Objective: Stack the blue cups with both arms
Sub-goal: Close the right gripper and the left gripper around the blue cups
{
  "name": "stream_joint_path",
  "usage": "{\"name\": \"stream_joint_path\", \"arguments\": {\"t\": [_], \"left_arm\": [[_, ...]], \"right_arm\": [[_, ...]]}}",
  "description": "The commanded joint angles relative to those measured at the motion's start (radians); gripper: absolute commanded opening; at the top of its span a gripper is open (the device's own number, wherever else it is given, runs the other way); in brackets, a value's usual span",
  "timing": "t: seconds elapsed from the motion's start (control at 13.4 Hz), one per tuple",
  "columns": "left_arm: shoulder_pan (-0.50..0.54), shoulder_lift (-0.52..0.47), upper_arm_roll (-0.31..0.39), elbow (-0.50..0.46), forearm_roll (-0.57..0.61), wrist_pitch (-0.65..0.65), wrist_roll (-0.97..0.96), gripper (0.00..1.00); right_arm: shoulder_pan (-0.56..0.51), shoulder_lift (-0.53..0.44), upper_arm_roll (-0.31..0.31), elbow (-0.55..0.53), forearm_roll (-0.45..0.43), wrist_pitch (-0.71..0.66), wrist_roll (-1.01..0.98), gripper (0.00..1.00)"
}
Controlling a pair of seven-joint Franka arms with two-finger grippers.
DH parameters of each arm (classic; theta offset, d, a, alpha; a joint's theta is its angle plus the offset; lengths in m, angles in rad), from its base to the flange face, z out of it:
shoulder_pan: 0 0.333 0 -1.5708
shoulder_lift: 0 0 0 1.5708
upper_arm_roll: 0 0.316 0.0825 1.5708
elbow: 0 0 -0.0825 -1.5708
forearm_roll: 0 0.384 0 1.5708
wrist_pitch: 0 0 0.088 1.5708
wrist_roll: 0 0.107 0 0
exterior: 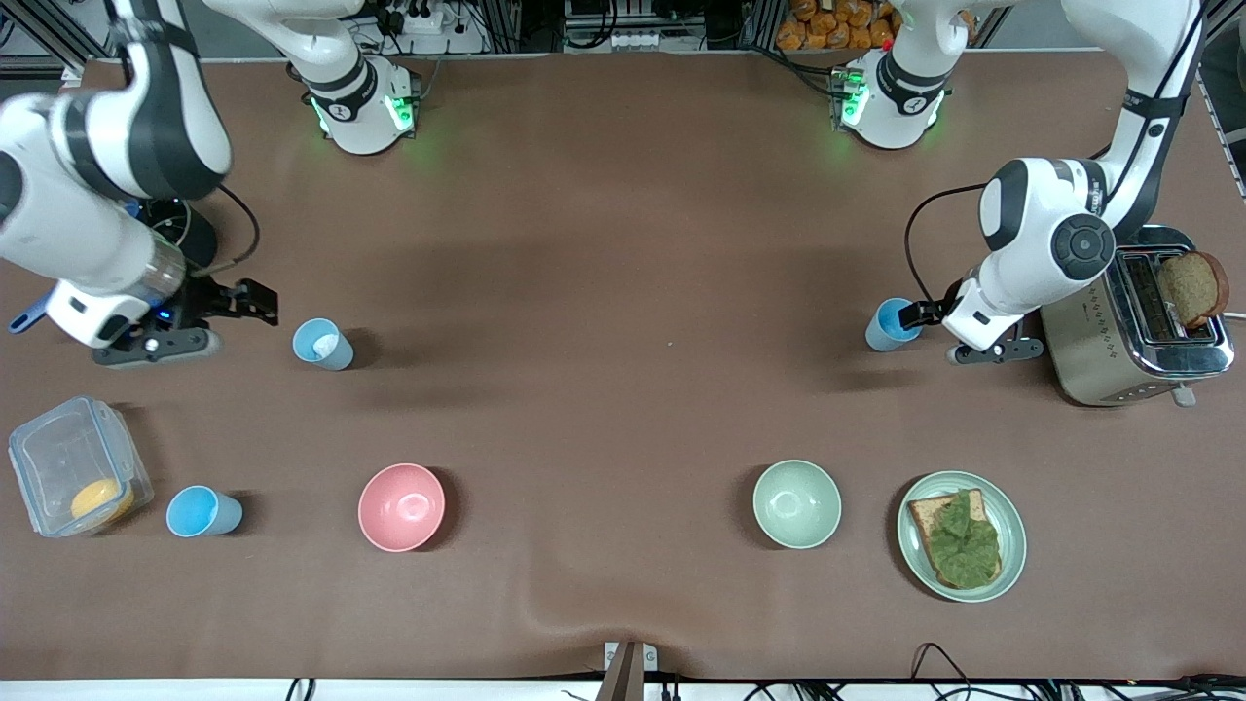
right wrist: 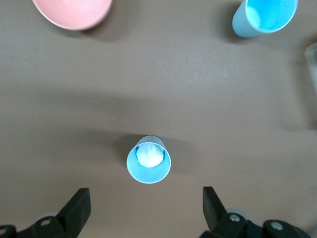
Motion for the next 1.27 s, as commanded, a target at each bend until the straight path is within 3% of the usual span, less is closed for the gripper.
{"name": "stream_joint_path", "arguments": {"t": [0.0,0.52,0.6,0.82,0.97,1.2], "left_arm": [[0.002,-0.004,-0.007,-0.011,0.019,0.016,-0.009,1.00],[0.002,0.057,-0.006,-0.016,0.021,0.049,-0.007,1.00],[0.003,0.062,-0.007,-0.016,0.021,0.052,-0.009,0.95],[0.006,0.076,-0.006,-0.013,0.021,0.052,-0.009,0.60],[0.005,0.077,-0.006,-0.011,0.021,0.052,-0.009,0.29],[0.006,0.082,-0.007,-0.013,0.021,0.052,-0.009,0.00]], "right_arm": [[-0.033,0.010,0.009,-0.053,-0.031,0.052,-0.014,1.00],[-0.111,0.078,0.010,-0.162,-0.065,0.242,-0.097,1.00],[-0.111,0.092,0.009,-0.163,-0.065,0.256,-0.098,1.00],[-0.111,0.126,0.010,-0.165,-0.065,0.276,-0.097,1.00],[-0.108,0.139,0.010,-0.178,-0.065,0.310,-0.098,1.00],[-0.108,0.165,0.010,-0.185,-0.065,0.342,-0.098,1.00]]}}
